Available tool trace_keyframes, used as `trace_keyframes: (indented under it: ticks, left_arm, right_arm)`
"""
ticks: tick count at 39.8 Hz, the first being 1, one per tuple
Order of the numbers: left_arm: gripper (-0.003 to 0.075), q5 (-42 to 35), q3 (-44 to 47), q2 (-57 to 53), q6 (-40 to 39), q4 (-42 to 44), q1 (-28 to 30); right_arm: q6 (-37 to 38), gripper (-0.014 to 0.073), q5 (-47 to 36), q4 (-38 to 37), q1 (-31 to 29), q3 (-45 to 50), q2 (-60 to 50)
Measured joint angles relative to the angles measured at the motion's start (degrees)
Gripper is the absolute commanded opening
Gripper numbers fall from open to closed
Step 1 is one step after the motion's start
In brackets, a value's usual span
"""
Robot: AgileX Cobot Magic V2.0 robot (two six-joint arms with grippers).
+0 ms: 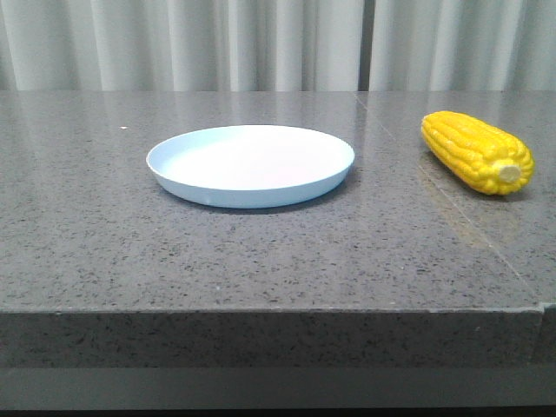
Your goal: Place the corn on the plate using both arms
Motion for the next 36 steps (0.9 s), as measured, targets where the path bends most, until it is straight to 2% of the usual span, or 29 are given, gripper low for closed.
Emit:
trace_keyframes:
  ticks: [11, 16, 30, 36]
  left_arm:
    - [-0.002, 0.0, 0.2, -0.9, 0.0, 0.3, 0.0]
    - [-0.002, 0.0, 0.2, -0.9, 0.0, 0.3, 0.0]
    - [-0.002, 0.0, 0.2, -0.9, 0.0, 0.3, 0.0]
    - [-0.002, 0.0, 0.2, -0.9, 0.0, 0.3, 0.0]
  right_arm:
    - [0.0, 0.065, -0.3, 0.1, 0.0, 0.0, 0.3]
    - [0.0, 0.065, 0.0, 0.9, 0.0, -2.0, 3.8]
    - [0.0, 0.065, 8.0, 3.9, 0.1, -17.7, 31.4]
    - [0.0, 0.065, 11.8, 5.4, 3.0, -24.0, 41.7]
